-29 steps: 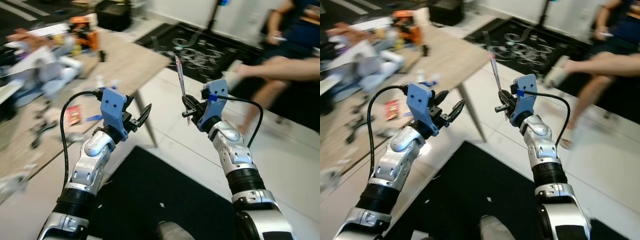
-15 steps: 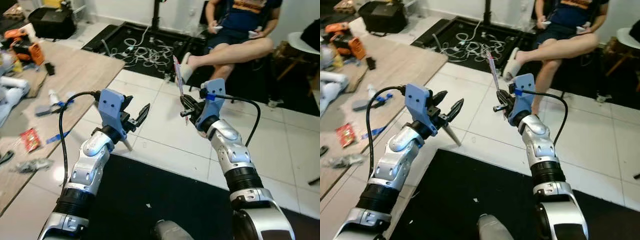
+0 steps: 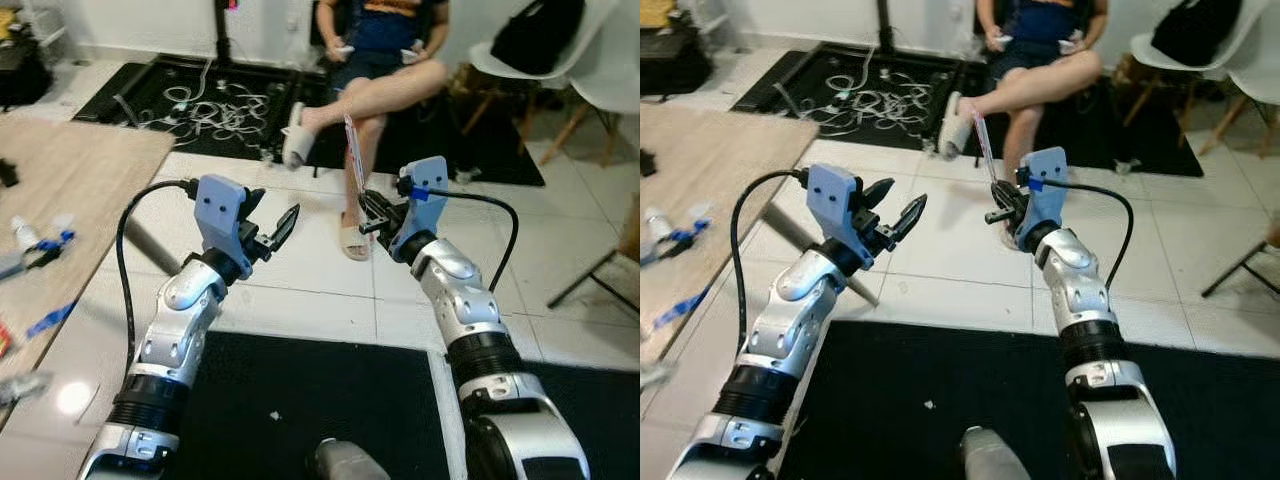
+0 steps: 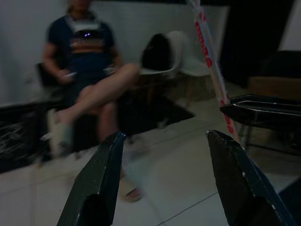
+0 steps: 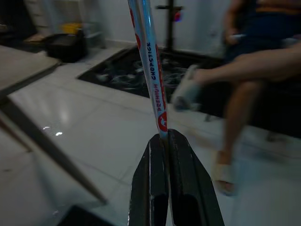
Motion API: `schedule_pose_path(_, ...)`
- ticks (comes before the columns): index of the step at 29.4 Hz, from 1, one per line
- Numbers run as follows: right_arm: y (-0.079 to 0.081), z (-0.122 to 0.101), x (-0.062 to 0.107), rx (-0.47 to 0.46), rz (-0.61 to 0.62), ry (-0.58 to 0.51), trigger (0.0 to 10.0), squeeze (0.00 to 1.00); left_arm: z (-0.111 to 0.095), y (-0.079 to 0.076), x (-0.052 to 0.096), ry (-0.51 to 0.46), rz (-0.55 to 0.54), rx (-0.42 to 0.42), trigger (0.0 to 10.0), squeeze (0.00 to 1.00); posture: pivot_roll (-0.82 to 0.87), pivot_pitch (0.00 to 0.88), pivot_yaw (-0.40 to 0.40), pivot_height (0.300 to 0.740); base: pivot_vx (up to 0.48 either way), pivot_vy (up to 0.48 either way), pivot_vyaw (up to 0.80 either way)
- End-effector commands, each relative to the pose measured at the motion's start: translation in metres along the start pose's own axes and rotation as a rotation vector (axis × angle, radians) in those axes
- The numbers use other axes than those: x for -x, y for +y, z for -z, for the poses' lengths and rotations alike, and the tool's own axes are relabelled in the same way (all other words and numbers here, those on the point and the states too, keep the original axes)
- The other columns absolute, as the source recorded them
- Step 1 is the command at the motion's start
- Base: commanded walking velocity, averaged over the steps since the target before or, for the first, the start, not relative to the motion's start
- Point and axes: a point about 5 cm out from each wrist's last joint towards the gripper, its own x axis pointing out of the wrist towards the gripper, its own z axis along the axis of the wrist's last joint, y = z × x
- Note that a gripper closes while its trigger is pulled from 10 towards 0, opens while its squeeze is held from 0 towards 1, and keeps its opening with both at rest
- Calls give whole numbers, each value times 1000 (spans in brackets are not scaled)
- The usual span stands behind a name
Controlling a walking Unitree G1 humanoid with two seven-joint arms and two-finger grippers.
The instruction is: Picking trash to rubbish bin
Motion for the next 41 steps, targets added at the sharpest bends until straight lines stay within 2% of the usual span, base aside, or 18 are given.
schedule_pose_path(1,3,2,-1,-14,-10,6,10000,0,3,-1,1,9,5,5,10000,0,-74,0,-33,740,0,0,-800)
schedule_pose_path(31,3,3,-2,-16,-11,13,10000,0,3,-2,1,8,9,0,10000,0,-75,0,-32,740,0,0,-800)
schedule_pose_path(41,3,3,-2,-17,-11,14,10000,0,1,1,2,-19,-19,30,10000,0,-75,0,-32,740,0,0,-800)
